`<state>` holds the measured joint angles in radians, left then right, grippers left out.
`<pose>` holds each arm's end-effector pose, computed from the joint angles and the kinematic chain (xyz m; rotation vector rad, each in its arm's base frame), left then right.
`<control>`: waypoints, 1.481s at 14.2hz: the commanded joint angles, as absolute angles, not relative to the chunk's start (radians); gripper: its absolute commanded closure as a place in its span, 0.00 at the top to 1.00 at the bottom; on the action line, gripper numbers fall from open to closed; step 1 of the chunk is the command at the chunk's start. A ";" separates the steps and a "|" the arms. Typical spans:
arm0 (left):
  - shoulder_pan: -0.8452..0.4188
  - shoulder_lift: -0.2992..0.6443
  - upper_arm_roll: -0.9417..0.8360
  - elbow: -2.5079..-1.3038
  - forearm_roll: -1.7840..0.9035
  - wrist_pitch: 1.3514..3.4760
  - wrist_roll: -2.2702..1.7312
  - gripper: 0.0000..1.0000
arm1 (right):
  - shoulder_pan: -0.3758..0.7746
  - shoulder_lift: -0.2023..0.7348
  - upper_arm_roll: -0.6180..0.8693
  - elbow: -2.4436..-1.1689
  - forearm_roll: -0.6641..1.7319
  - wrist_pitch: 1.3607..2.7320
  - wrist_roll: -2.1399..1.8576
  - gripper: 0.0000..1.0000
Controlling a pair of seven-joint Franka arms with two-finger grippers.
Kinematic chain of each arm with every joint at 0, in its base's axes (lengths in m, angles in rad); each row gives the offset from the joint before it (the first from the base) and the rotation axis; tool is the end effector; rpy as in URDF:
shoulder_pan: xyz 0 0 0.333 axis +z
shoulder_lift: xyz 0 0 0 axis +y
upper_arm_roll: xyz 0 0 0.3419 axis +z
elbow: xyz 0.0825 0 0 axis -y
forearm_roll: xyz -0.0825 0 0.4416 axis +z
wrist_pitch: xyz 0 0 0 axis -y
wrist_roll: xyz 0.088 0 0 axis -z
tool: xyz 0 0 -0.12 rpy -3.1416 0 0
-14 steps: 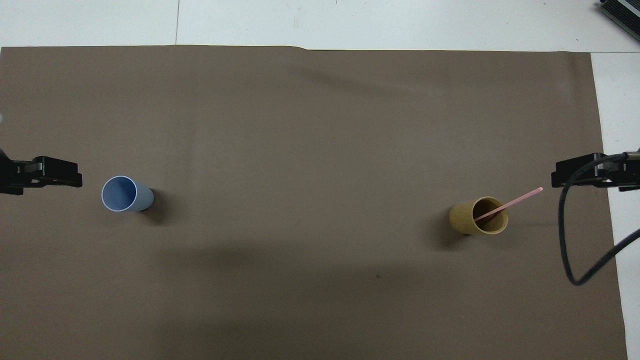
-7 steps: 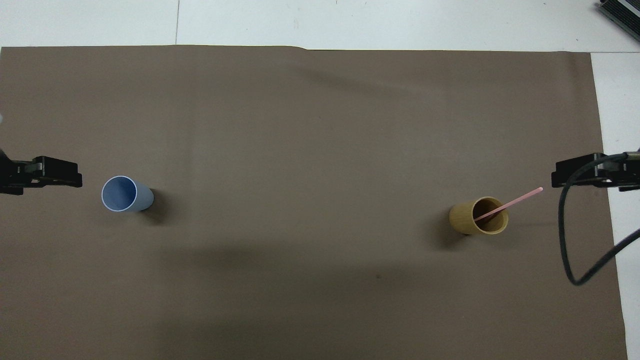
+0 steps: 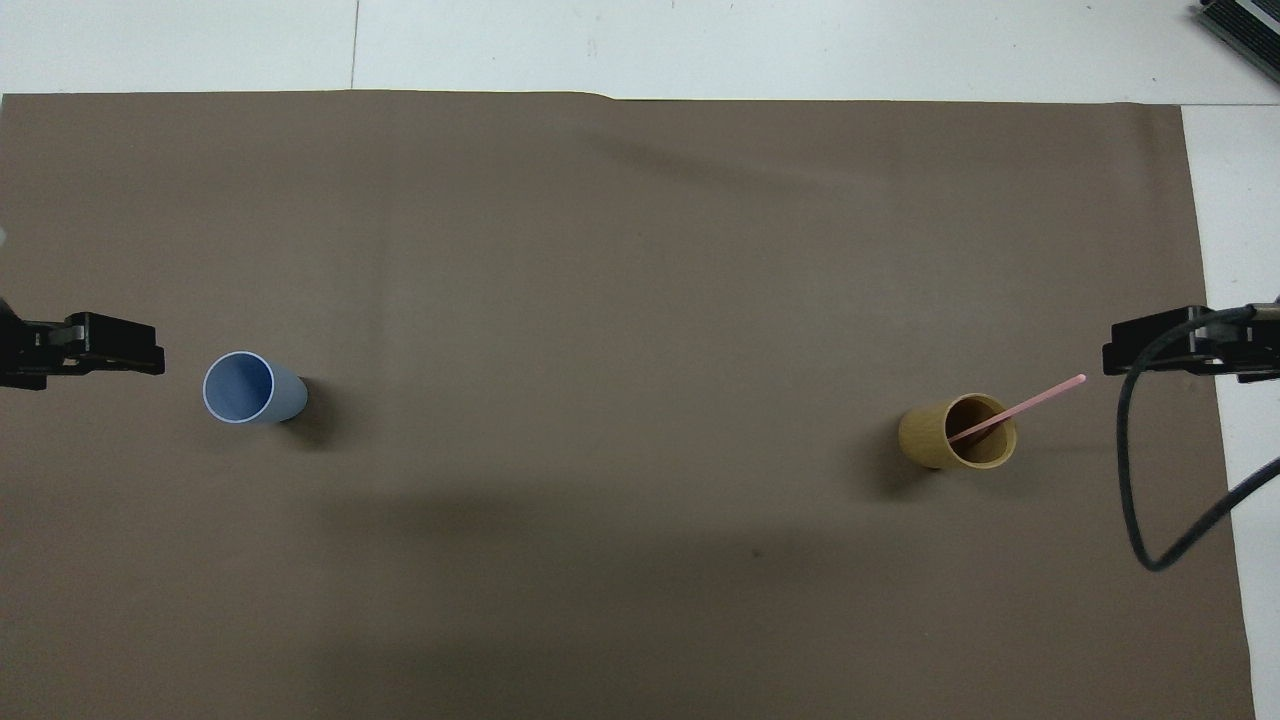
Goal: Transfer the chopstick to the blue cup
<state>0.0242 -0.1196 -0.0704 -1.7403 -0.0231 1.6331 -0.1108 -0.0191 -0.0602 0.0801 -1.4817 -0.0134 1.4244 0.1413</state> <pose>0.5750 -0.0314 0.6236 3.1242 0.1037 0.0171 0.5735 0.0350 0.7067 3.1212 -0.1287 0.0071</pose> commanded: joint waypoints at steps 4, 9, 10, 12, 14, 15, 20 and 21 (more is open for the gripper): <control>0.031 -0.121 -0.075 -1.724 -0.014 1.608 -0.117 1.00 | -0.032 -0.057 0.081 -1.470 0.006 1.413 0.120 1.00; 0.031 -0.121 -0.074 -1.724 -0.014 1.608 -0.117 1.00 | -0.032 -0.055 0.081 -1.470 0.006 1.413 0.120 1.00; 0.031 -0.121 -0.075 -1.724 -0.014 1.608 -0.117 1.00 | -0.032 -0.057 0.081 -1.470 0.006 1.413 0.120 1.00; 0.031 -0.121 -0.075 -1.724 -0.014 1.609 -0.117 1.00 | -0.032 -0.055 0.083 -1.470 0.006 1.413 0.120 1.00; 0.031 -0.121 -0.075 -1.724 -0.014 1.608 -0.117 1.00 | -0.032 -0.057 0.081 -1.470 0.006 1.411 0.120 1.00; 0.031 -0.121 -0.075 -1.724 -0.014 1.609 -0.117 1.00 | -0.032 -0.057 0.081 -1.470 0.006 1.411 0.120 1.00; 0.035 -0.144 -0.072 -1.857 -0.015 1.663 -0.077 1.00 | -0.032 -0.055 0.081 -1.471 0.006 1.413 0.120 1.00; 0.061 -0.161 -0.074 -1.941 -0.015 1.743 -0.040 1.00 | -0.032 -0.055 0.081 -1.470 0.006 1.411 0.120 1.00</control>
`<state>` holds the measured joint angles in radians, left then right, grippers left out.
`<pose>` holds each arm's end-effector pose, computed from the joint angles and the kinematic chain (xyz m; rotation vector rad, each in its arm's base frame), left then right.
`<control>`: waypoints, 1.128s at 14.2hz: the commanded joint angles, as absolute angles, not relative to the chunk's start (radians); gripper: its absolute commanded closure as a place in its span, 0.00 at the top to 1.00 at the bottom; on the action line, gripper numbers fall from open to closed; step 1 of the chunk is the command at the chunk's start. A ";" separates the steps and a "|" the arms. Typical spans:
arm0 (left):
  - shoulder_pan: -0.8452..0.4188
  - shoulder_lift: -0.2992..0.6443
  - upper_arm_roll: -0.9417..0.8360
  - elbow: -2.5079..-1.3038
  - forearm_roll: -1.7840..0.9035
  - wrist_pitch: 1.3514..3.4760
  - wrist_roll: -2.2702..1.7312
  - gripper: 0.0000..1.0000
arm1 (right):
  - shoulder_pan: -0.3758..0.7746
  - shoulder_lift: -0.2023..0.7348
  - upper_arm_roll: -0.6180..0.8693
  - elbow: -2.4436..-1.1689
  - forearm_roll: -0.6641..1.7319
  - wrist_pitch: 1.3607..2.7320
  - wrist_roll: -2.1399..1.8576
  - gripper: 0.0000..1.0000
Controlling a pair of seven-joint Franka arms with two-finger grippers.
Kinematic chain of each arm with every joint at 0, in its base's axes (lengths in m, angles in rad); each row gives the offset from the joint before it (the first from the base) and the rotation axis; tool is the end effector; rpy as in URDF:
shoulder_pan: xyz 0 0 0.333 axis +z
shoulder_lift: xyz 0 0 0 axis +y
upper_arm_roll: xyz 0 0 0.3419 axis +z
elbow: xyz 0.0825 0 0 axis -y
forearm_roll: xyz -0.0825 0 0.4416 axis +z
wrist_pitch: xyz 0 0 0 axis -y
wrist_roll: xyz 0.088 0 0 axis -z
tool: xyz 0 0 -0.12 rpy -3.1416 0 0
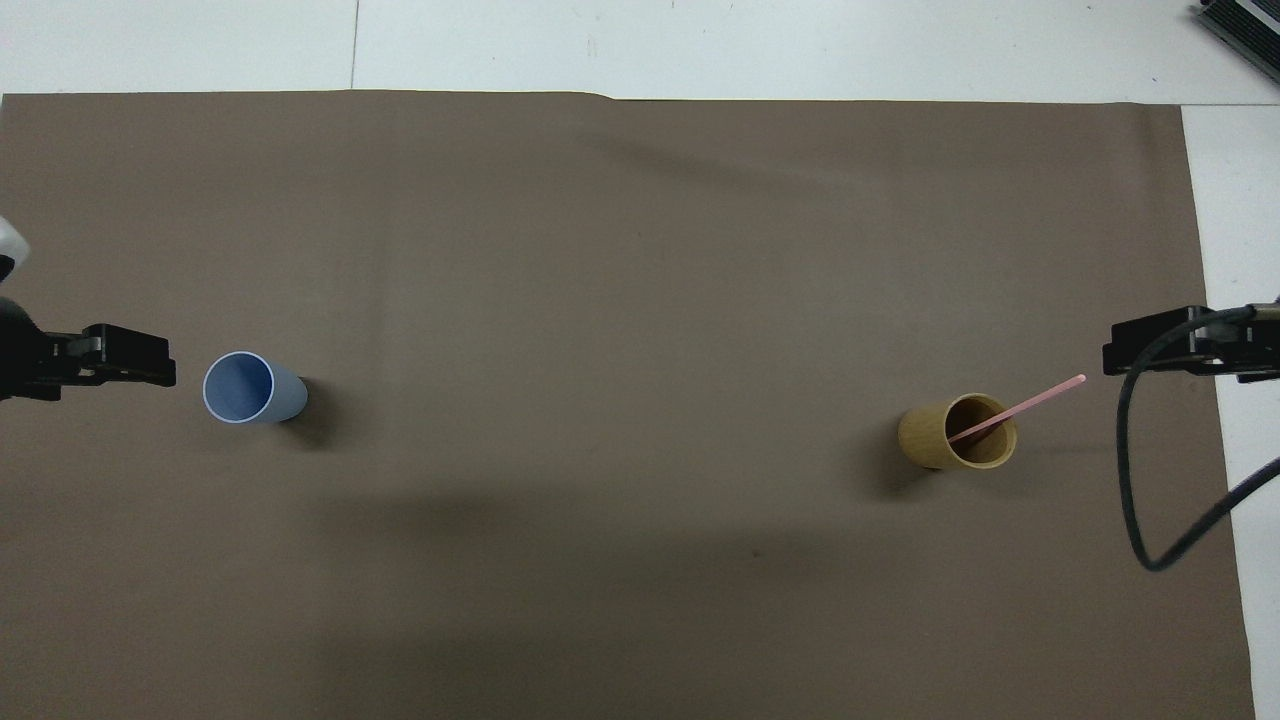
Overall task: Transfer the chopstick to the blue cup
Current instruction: 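Reach the left gripper to the blue cup and grip it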
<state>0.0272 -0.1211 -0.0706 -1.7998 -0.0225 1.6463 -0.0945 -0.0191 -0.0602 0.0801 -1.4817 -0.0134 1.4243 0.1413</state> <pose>0.5719 -0.0293 0.5939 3.1284 0.0842 -0.0525 0.5735 0.0350 0.7067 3.1212 -0.1287 0.0069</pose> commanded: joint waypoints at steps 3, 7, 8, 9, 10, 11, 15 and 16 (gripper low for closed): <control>0.124 -0.173 -0.071 -2.187 -0.014 2.050 0.081 1.00 | -0.032 -0.055 0.081 -1.471 0.006 1.413 0.120 1.00; 0.143 -0.086 -0.071 -2.286 -0.014 2.259 0.104 1.00 | -0.032 -0.055 0.083 -1.470 0.006 1.411 0.120 1.00; 0.137 -0.071 -0.071 -2.286 -0.014 2.273 0.104 1.00 | -0.032 -0.055 0.083 -1.471 0.006 1.413 0.120 1.00; 0.133 -0.061 -0.071 -2.286 -0.014 2.279 0.103 1.00 | -0.032 -0.055 0.083 -1.470 0.006 1.411 0.120 1.00; 0.132 -0.061 -0.071 -2.286 -0.014 2.278 0.103 1.00 | -0.032 -0.055 0.081 -1.470 0.006 1.411 0.120 1.00; 0.130 -0.061 -0.071 -2.286 -0.014 2.275 0.104 0.82 | -0.032 -0.055 0.081 -1.471 0.006 1.411 0.120 1.00; 0.133 -0.060 -0.071 -2.278 -0.014 2.261 0.104 0.05 | -0.032 -0.055 0.081 -1.470 0.006 1.411 0.120 1.00; 0.135 -0.060 -0.071 -2.276 -0.014 2.261 0.104 0.00 | -0.032 -0.055 0.081 -1.470 0.006 1.411 0.120 1.00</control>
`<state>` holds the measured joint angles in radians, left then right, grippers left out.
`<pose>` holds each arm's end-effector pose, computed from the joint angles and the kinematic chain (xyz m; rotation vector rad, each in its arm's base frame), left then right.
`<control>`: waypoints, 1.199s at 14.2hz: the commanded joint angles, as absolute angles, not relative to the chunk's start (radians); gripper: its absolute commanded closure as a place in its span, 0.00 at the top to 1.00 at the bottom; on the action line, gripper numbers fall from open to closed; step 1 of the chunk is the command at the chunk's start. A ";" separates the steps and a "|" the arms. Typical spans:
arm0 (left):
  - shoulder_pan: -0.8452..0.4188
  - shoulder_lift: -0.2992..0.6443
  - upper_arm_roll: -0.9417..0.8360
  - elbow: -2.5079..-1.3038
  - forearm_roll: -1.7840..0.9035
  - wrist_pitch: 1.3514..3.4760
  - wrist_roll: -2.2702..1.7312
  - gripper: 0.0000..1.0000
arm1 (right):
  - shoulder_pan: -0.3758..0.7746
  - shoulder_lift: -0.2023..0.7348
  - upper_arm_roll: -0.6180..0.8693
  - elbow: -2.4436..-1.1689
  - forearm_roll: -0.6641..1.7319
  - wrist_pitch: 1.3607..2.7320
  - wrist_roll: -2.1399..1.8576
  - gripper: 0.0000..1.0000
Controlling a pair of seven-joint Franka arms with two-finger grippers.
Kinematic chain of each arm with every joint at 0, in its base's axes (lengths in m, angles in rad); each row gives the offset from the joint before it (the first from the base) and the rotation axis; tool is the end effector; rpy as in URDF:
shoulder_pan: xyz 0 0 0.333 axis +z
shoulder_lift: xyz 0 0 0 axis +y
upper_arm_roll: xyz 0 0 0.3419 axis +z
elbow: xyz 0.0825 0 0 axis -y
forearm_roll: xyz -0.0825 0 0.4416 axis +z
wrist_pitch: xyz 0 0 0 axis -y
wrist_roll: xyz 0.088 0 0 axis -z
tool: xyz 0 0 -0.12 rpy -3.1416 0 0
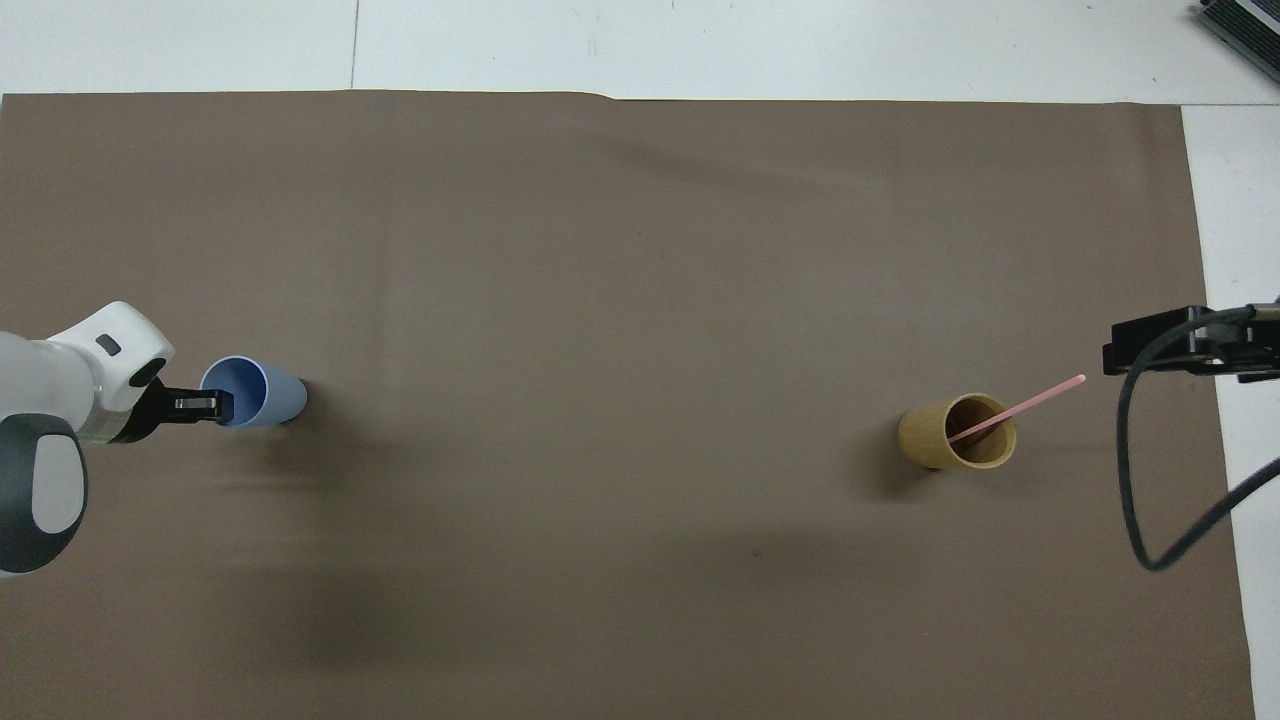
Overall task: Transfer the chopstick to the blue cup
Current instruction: 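Reach the left gripper to the blue cup and grip it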
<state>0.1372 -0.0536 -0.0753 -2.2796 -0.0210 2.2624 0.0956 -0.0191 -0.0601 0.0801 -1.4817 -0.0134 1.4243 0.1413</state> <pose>0.5558 0.0336 0.3584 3.1314 -0.0322 0.0582 0.5736 0.0350 0.7066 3.1212 -0.1287 0.0068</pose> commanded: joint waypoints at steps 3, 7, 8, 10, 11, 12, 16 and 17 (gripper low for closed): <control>0.133 -0.051 -0.071 -2.263 -0.014 2.260 0.088 0.00 | -0.032 -0.055 0.081 -1.470 0.006 1.411 0.120 1.00; 0.074 0.014 -0.077 -2.111 -0.015 2.123 -0.036 0.00 | -0.032 -0.057 0.083 -1.470 0.006 1.411 0.120 1.00; 0.045 0.023 -0.077 -2.074 -0.017 2.097 -0.076 0.00 | -0.032 -0.055 0.081 -1.470 0.006 1.413 0.120 1.00; -0.032 0.031 -0.077 -2.022 -0.053 2.080 -0.170 0.00 | -0.032 -0.055 0.081 -1.471 0.006 1.411 0.120 1.00; -0.067 0.041 -0.077 -2.010 -0.067 2.083 -0.205 0.00 | -0.032 -0.055 0.081 -1.471 0.006 1.411 0.120 1.00; -0.110 0.052 -0.078 -1.994 -0.072 2.086 -0.248 0.00 | -0.032 -0.055 0.081 -1.471 0.006 1.411 0.120 1.00; -0.268 0.058 -0.078 -1.961 -0.072 2.097 -0.403 0.00 | -0.032 -0.055 0.081 -1.471 0.006 1.411 0.120 1.00; -0.302 0.058 -0.078 -1.954 -0.072 2.100 -0.446 0.00 | -0.034 -0.055 0.081 -1.470 0.006 1.413 0.120 1.00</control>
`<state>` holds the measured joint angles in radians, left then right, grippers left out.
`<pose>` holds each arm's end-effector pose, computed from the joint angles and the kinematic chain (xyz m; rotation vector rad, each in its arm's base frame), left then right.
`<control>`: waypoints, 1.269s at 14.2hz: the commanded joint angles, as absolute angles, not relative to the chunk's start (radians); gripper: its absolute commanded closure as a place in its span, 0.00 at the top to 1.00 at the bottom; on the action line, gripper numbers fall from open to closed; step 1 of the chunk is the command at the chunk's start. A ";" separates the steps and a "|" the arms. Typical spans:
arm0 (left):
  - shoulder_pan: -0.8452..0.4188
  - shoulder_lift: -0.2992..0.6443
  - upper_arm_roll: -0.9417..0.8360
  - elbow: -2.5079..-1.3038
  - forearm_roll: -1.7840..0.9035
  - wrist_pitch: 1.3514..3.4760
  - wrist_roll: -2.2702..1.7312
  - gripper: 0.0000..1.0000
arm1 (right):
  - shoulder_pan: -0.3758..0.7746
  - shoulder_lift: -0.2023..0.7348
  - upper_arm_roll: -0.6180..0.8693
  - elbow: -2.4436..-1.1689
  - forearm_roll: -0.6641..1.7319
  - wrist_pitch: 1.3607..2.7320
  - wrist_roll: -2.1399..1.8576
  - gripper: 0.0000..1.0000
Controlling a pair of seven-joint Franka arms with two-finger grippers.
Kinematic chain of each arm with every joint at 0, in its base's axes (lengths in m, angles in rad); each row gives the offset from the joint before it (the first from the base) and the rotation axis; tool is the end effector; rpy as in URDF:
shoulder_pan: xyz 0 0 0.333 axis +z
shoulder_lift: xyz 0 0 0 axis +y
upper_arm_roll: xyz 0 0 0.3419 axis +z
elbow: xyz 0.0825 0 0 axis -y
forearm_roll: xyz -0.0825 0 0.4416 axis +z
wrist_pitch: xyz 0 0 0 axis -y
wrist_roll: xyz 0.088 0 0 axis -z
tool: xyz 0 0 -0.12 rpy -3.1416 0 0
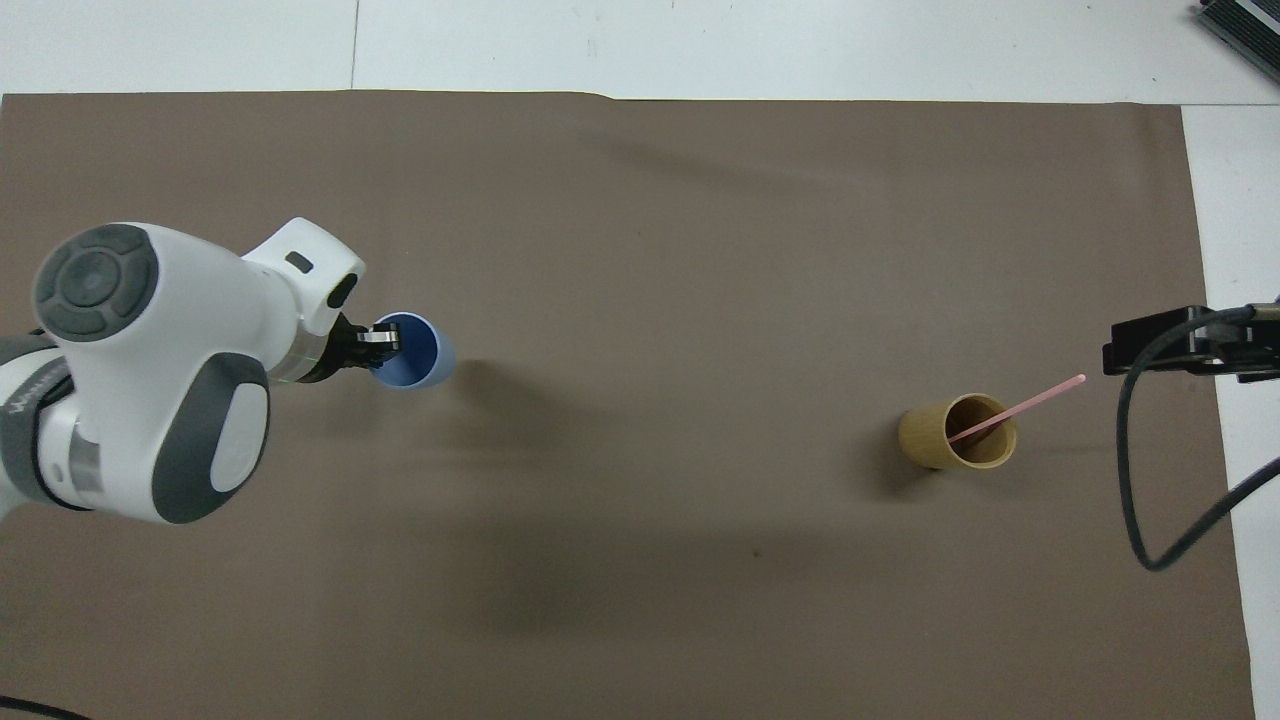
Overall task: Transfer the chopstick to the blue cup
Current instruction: 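Move the blue cup with the left gripper toward the table center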
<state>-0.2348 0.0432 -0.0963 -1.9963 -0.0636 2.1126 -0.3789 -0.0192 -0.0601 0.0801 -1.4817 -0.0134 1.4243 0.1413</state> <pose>0.5900 -0.2062 0.4321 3.0568 0.1206 0.0733 0.5736 0.0349 0.7066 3.1212 -0.1288 0.0067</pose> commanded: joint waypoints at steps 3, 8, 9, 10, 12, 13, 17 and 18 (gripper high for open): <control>-0.376 0.104 -0.078 -1.916 -0.066 2.122 -0.529 0.00 | -0.034 -0.055 0.081 -1.470 0.006 1.411 0.120 1.00; -0.413 0.146 -0.080 -1.919 -0.055 2.102 -0.566 0.00 | -0.035 -0.058 0.080 -1.474 0.006 1.405 0.117 1.00; -0.441 0.143 -0.078 -1.919 -0.052 2.086 -0.569 0.00 | -0.035 -0.058 0.078 -1.477 0.006 1.407 0.114 1.00; -0.463 0.143 -0.078 -1.917 -0.051 2.079 -0.587 0.00 | -0.037 -0.061 0.078 -1.483 0.005 1.407 0.112 1.00; -0.504 0.141 -0.078 -1.914 -0.051 2.094 -0.618 0.00 | -0.051 -0.061 0.078 -1.485 0.006 1.411 0.110 1.00; -0.520 0.141 -0.080 -1.914 -0.051 2.098 -0.632 0.00 | -0.054 -0.061 0.078 -1.486 0.006 1.414 0.109 1.00; -0.543 0.149 -0.078 -1.921 -0.049 2.117 -0.652 0.00 | -0.054 -0.064 0.078 -1.499 0.008 1.436 0.104 1.00; -0.548 0.167 -0.078 -1.922 -0.037 2.117 -0.653 0.00 | -0.054 -0.064 0.078 -1.506 0.008 1.448 0.104 1.00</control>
